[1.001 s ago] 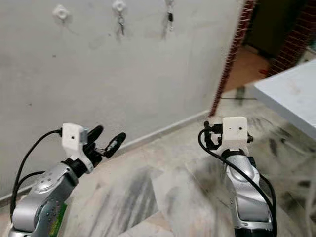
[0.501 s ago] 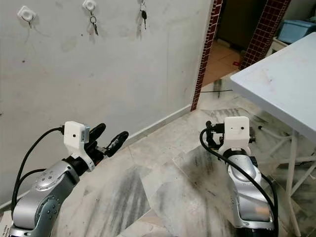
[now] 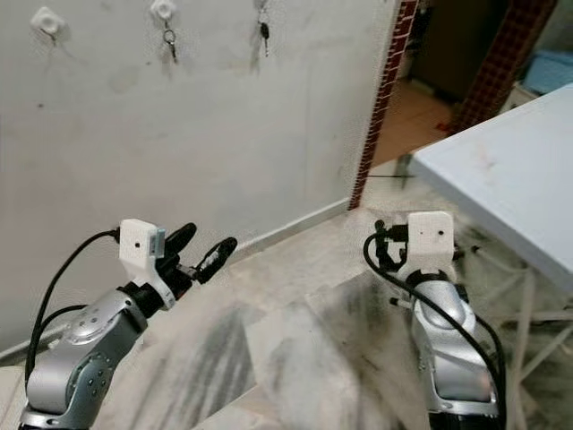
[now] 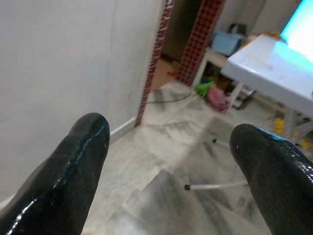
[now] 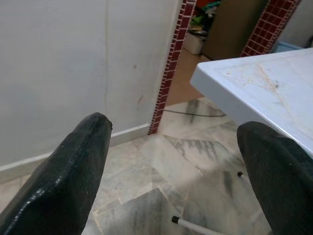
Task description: Hang keys on a hook
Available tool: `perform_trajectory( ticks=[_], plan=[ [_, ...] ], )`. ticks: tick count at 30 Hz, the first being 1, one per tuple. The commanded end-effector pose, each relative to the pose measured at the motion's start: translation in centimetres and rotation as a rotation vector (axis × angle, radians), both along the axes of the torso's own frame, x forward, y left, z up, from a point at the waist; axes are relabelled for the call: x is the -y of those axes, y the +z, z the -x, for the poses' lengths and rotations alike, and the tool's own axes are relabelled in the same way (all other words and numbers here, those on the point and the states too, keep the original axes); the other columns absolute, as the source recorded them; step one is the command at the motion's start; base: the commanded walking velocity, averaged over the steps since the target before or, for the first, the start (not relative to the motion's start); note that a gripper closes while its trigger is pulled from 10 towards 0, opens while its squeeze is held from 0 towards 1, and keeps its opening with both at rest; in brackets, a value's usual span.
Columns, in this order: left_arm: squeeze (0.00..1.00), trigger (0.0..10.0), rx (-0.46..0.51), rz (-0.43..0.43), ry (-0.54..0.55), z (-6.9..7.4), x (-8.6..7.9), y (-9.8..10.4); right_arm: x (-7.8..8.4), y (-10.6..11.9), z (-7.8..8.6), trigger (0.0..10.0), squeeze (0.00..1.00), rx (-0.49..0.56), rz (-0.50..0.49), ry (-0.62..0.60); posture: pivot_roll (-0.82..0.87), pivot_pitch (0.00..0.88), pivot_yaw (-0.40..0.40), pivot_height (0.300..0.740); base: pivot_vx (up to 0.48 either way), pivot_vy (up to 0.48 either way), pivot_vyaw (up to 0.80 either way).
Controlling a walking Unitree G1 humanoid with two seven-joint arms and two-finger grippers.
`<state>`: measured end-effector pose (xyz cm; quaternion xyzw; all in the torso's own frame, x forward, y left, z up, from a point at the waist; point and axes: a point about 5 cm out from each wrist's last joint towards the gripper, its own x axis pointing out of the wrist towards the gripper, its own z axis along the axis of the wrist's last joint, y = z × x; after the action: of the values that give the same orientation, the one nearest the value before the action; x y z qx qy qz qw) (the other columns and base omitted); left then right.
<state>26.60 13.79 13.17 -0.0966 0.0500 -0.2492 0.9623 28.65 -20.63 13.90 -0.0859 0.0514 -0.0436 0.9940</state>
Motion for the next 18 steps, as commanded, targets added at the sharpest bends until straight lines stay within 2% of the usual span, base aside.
perform_trajectory(
  ticks=[1, 16, 18],
  plan=[
    [0.0, 10.0, 0.008, 0.002, -0.013, -0.04, 0.26, 0.24, 0.46, 0.43, 0.01, 10.0, 0.0, 0.011, 0.015, -0.017, -0.03, 0.075, 0.028, 0.74, 0.0, -0.465, 0.0],
    [0.0, 10.0, 0.012, 0.004, -0.012, -0.16, 0.21, 0.31, 0.52, 0.52, -0.03, 10.0, 0.0, 0.013, 0.024, -0.024, -0.03, 0.074, 0.028, 0.74, 0.0, -0.464, 0.0],
    [0.0, 10.0, 0.008, 0.007, -0.005, -0.2, 0.18, 0.26, 0.55, 0.52, -0.02, 10.0, 0.0, 0.013, 0.025, -0.024, -0.03, 0.074, 0.027, 0.74, 0.0, -0.135, 0.0]
  ],
)
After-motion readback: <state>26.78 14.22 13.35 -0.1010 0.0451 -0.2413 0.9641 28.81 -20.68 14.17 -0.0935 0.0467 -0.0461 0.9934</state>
